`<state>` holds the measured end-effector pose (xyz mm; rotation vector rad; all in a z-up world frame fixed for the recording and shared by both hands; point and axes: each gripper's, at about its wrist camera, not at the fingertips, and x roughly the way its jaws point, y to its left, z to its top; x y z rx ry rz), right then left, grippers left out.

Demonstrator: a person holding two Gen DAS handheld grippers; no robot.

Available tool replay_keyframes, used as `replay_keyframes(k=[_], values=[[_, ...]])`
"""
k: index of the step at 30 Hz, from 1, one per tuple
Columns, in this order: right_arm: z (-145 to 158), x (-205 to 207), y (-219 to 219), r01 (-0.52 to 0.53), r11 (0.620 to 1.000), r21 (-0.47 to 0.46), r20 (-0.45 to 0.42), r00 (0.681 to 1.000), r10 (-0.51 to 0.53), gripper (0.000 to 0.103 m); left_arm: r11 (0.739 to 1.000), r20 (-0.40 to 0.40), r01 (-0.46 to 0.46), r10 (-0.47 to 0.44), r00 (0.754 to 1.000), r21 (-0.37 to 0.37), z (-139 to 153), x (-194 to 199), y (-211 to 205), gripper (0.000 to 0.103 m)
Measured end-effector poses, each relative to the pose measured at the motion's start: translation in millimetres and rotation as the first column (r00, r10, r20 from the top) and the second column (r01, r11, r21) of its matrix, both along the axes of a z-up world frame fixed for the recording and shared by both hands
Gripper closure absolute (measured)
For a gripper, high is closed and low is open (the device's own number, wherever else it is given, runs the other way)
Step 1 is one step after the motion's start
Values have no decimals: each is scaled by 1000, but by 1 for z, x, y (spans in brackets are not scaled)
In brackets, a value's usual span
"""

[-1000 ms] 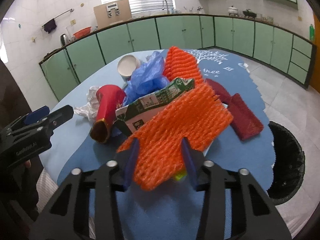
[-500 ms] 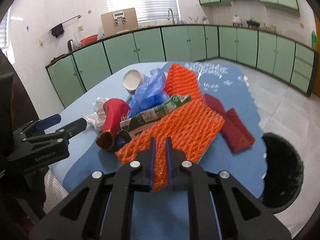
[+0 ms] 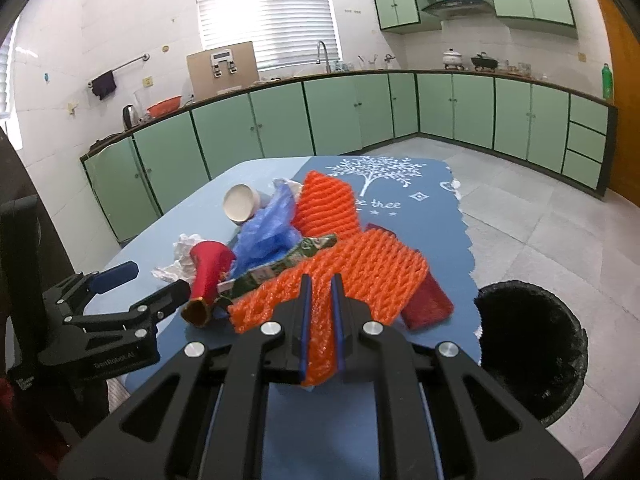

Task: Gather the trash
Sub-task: 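Grasp the red paper cup with the left gripper while the right gripper holds the orange net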

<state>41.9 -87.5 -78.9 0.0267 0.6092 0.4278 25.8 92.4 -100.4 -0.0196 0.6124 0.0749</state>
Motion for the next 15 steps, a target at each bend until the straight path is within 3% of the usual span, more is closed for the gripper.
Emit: replay_keyframes(k=[7,13,15], values=[[-2,2,-6,9,1000,10,-15,1000,-9,94,999,-10,4,-3,1000,49,-13,11,-19,15],[-6,7,-9,14,1000,23,-32,999,-13,94,999,-29,-14,15,999,40,-23,17,-14,40],[-5,7,-9,8,1000,24,-33,999,-8,94,1000,-25,-3,3,1000,19,-23,15,-12,56]])
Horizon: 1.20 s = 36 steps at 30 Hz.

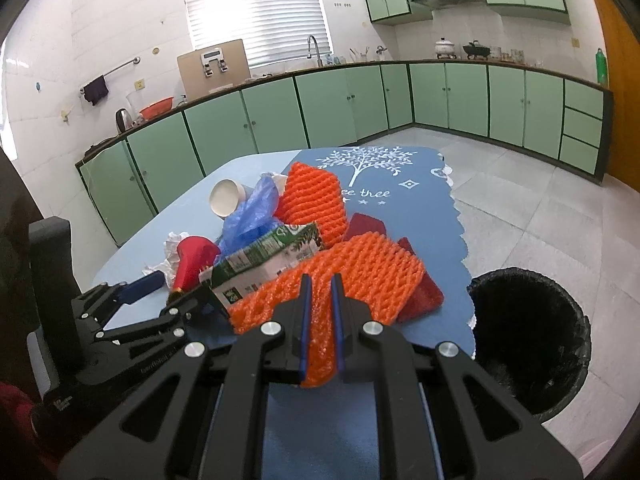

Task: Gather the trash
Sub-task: 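Grasp the red paper cup with the left gripper while the right gripper holds the orange net, then carry both items to the black bin and open both grippers to drop them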

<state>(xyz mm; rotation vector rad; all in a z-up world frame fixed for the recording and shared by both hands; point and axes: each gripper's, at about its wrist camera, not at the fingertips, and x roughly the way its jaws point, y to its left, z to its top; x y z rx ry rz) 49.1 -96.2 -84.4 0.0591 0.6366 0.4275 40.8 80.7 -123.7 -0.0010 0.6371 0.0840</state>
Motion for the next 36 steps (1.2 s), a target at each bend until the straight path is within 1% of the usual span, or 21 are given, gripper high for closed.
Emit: replay_keyframes(k=[1,2,3,7,9,15,18,20,22,26,28,32,34,36], values=[[1,0,0,-3,1000,0,1,1000,3,94,1000,4,3,-3,1000,-8,1,-1,1,61],[2,-1,1,-6,1000,1,4,1000,6,94,1000,7,2,-2,1000,-9,2,-2,2,69],[3,-1,1,-9,1000,2,7,1000,9,94,1000,14,-4,4,1000,-5,3,-4,3,73],[6,-4,0,-14,1000,2,22,1000,14,94,1000,48,-21,21,999,5,12,-9,8,85],[10,-6,-1,-16,1000,5,32,999,16,94,1000,72,-25,26,997,-17,20,-14,13,85],[27,-11,-3,-18,1000,0,79,997,18,94,1000,141,-16,19,990,-23,46,-25,15,86],[38,-12,-10,-7,1000,2,104,995,6,94,1000,179,20,-17,984,-12,62,-26,5,86],[44,-13,-16,5,1000,-1,121,993,-5,94,998,189,49,-44,981,-24,69,-24,0,86],[51,-12,-26,30,1000,-5,142,989,-29,94,994,194,99,-89,977,-44,77,-18,-12,86],[58,-6,-50,88,996,-11,168,982,-85,94,978,201,195,-179,963,-67,85,0,-39,86],[60,-3,-68,129,991,-24,187,975,-122,94,965,208,251,-233,950,-69,88,12,-60,86],[60,12,-112,216,976,-38,201,958,-204,95,932,188,349,-326,926,-100,86,42,-106,86],[55,23,-138,255,966,-34,193,951,-243,95,918,178,381,-360,916,-108,83,55,-127,86],[47,33,-160,287,957,-52,191,943,-273,95,902,168,417,-396,903,-113,78,68,-154,86]])
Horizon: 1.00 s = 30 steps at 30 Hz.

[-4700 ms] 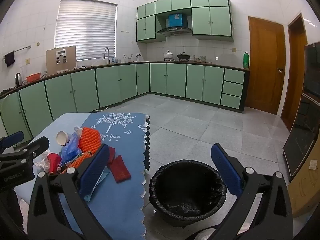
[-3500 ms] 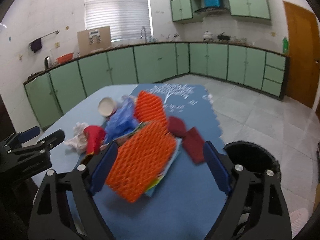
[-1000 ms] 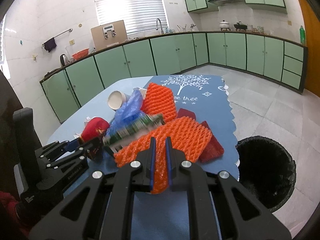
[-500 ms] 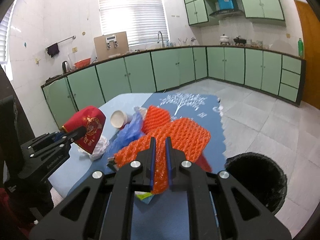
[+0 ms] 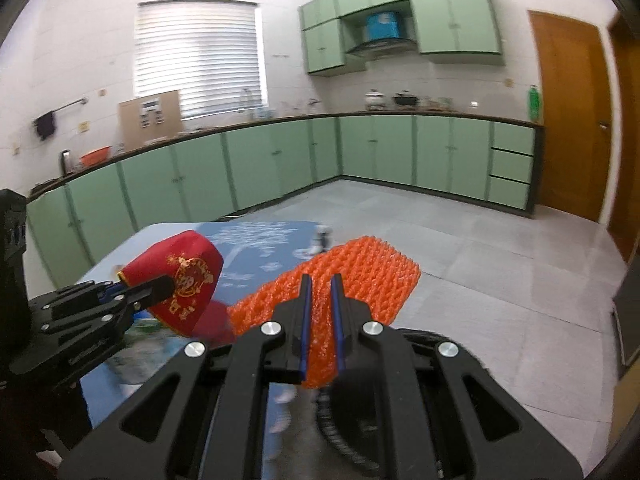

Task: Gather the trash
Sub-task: 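Carry both items to the black bin and open both grippers to drop them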

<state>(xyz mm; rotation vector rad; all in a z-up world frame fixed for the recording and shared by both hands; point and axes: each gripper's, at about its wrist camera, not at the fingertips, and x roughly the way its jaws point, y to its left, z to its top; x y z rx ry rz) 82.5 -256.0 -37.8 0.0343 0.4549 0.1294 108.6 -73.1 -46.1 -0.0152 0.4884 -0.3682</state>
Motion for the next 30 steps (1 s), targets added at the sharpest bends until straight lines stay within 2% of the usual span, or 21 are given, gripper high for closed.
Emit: replay_keyframes(k=[7,16,19,21,23,24,26,28,30], values=[[-52,40,-62,65,998,24,-73,995,-63,95,997,-71,81,-81,994,-5,-36,44,-75,86],[-125,91,-105,112,991,68,-201,975,-96,93,993,-181,114,-110,977,11,-86,96,-123,86],[-136,107,-114,133,988,79,-237,965,-111,90,992,-220,127,-120,968,15,-96,109,-135,80],[-144,111,-119,147,984,95,-259,959,-118,82,991,-232,134,-129,964,7,-99,112,-138,74],[-149,111,-123,166,981,105,-261,956,-134,62,990,-232,138,-133,964,6,-100,112,-139,63],[-150,110,-125,173,979,107,-262,955,-140,57,991,-228,136,-131,965,5,-100,112,-137,60],[-152,107,-130,196,975,102,-262,951,-164,41,992,-229,130,-126,965,3,-99,112,-133,60],[-149,105,-132,216,971,98,-260,948,-185,33,994,-226,110,-108,968,-2,-94,109,-124,59],[-141,98,-130,242,966,91,-246,946,-213,20,996,-208,88,-87,974,-2,-87,105,-114,54]])
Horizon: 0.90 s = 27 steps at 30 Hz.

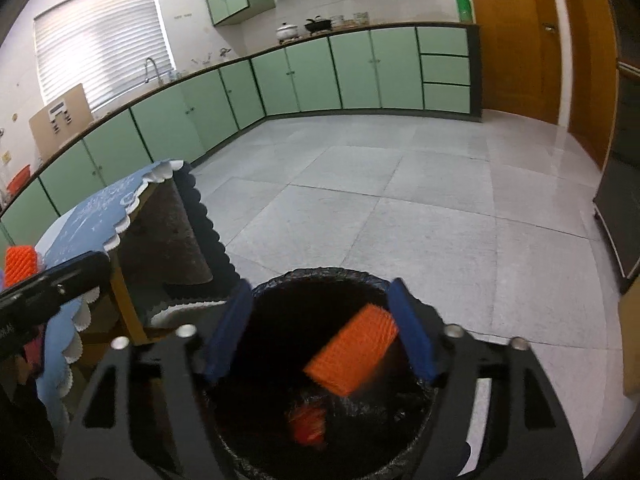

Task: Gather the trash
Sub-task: 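Carry both items to the black bin and open both grippers to drop them, then grasp the white tissue with the left gripper while the right gripper reaches the milk carton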

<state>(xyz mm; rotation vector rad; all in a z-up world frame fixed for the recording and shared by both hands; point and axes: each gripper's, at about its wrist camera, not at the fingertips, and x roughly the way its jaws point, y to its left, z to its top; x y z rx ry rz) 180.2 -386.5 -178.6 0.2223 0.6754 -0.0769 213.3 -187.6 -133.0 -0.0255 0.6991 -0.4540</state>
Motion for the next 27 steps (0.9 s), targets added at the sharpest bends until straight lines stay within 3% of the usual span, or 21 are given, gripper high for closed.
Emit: replay_keyframes(k=[1,6,13,20,27], values=[[6,-3,3,9,1000,-6,10,1000,-9,14,1000,14,-14,14,1000,1,6,-4,6,53],[42,-27,35,-22,1000,-15,82,996,23,11,997,83,-78,77,994,4,39,-31,46,43],[85,-59,105,-93,995,-24,180,979,96,9,981,178,-189,180,967,34,76,-79,114,42],[102,-85,174,-152,988,-17,236,960,151,9,937,257,-344,317,913,65,89,-131,196,42],[102,-100,243,-238,971,-19,250,939,235,9,865,274,-483,436,857,133,73,-159,271,41]])
